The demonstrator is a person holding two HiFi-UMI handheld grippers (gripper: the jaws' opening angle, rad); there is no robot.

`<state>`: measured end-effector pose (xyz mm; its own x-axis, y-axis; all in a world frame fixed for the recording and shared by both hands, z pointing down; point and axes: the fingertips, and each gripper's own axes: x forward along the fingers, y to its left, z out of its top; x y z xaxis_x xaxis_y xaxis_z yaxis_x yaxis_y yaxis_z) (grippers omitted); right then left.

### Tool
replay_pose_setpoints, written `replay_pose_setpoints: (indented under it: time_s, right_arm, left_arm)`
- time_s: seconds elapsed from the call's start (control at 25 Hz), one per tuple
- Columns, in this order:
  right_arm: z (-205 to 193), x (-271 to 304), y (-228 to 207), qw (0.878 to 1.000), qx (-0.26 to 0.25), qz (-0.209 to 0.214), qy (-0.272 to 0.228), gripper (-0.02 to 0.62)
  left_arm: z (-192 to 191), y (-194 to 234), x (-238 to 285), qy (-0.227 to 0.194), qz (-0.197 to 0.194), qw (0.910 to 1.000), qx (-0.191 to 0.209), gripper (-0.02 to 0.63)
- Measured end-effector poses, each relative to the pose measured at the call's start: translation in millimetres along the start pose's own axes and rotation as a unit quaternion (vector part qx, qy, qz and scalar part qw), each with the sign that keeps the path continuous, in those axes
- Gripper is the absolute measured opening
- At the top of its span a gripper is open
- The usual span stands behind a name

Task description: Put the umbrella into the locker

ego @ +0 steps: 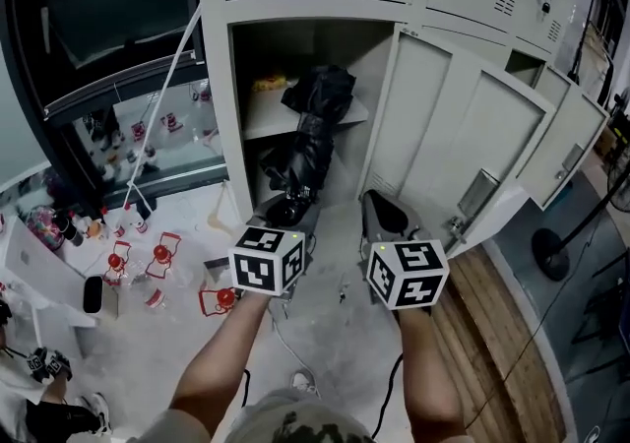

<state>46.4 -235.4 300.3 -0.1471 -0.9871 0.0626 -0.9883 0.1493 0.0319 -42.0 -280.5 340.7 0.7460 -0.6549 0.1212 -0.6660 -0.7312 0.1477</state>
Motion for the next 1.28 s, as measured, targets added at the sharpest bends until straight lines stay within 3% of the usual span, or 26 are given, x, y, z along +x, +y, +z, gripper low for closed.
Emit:
replay_pose_setpoints:
  time_s: [0.6, 0.92, 1.28]
  right_arm:
    - [-2.6, 59.3, 8.0, 0.999, 0.002, 0.054, -0.001, -0.009]
    - [-0.4, 58.3, 5.8, 0.993, 0.004, 0.116, -0.008, -0.009]
    - [3.9, 37.1, 6.6, 0.981, 0.008, 0.193, -0.009, -0.009]
  left_arm:
    - [0.5, 29.9, 14.7, 0.001, 0.037, 0.9992, 0.012, 0.132]
    - [0.5, 19.1, 7.4, -0.006, 0.099, 0.9950, 0.015, 0.132]
    - [-9.0, -10.9, -17.0, -0.002, 0.178, 0.9840, 0.007, 0.132]
